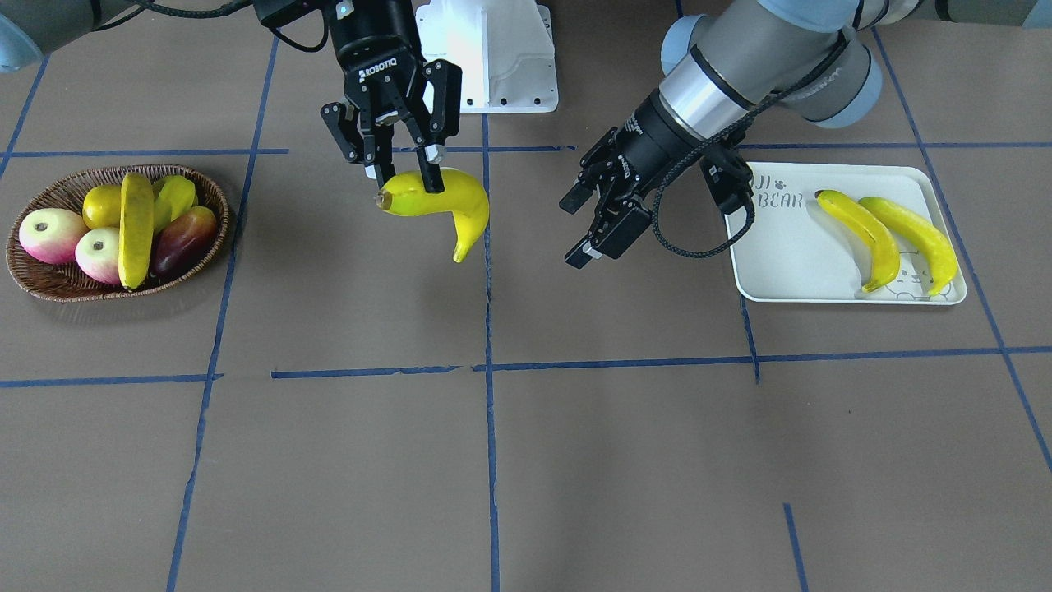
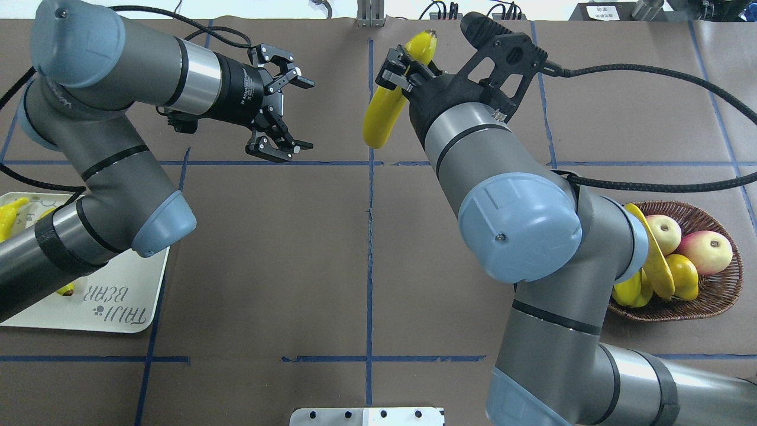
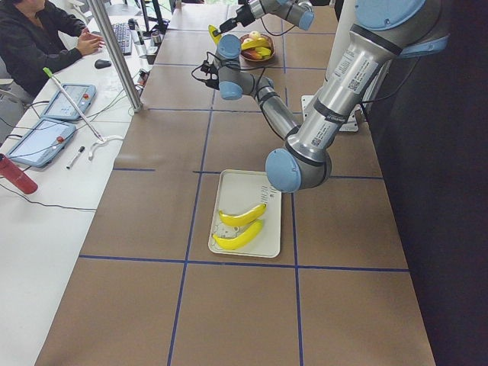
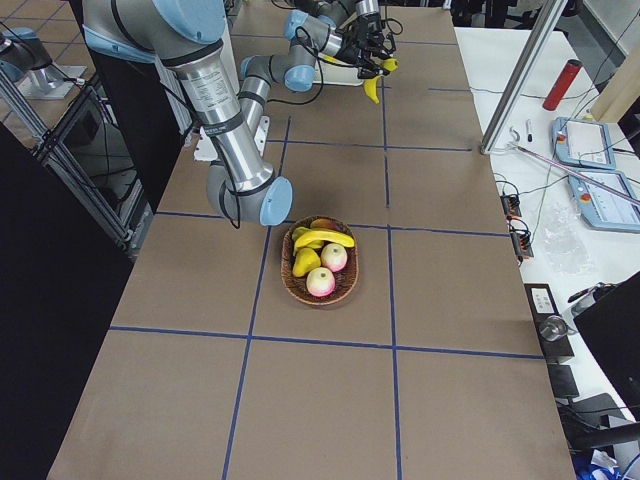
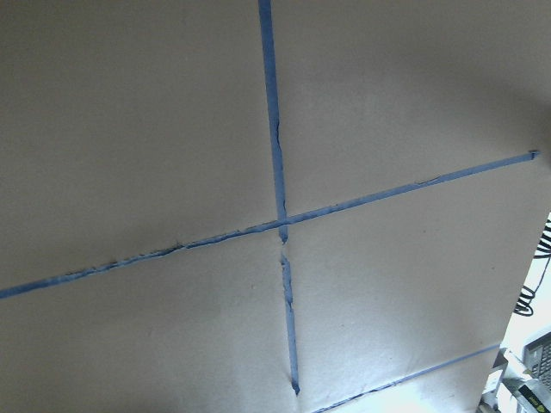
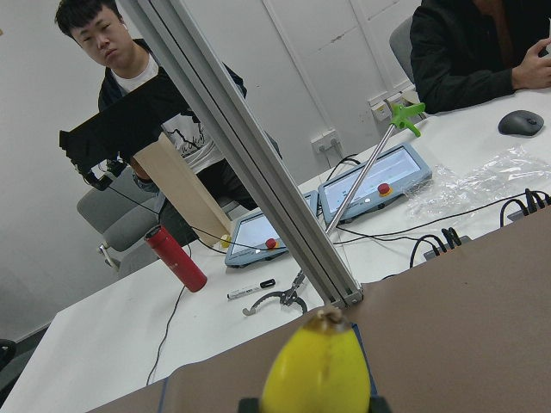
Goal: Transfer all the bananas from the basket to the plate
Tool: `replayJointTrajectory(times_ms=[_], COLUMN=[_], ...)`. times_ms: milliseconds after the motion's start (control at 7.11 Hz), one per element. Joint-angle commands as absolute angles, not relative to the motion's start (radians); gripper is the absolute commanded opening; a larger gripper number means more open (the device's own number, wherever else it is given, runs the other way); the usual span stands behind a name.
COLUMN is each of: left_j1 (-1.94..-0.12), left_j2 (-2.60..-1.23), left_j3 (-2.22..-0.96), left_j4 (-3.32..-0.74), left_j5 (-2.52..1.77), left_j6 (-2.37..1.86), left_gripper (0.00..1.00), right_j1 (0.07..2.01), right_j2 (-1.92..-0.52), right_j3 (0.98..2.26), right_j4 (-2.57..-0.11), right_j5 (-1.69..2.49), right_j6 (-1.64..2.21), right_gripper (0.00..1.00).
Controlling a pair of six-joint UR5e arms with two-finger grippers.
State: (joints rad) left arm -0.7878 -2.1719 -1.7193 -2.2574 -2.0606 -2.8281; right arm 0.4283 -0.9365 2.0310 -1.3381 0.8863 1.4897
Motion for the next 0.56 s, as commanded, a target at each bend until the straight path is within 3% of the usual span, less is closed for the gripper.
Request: replayJointTrajectory(times_ms=[0,422], left_j1=[-0.75,-0.698], left_j2=[-2.2,-2.206], left_j3=[-1.703,-1.721], left_j4=[-2.281,-2.287], left_j5=[-2.039,-2.039], left_j6=[-2.878,-2.879], left_gripper=[1.0,1.0], right_j1=[0.408,0.408], right_j2=[-0.934,-0.934], right_j3=[2.031,2.022], right_j4=[-1.339,-1.339], right_j5=[0.844,0.827], right_j6=[1.511,1.511], right_gripper=[0.0,0.0])
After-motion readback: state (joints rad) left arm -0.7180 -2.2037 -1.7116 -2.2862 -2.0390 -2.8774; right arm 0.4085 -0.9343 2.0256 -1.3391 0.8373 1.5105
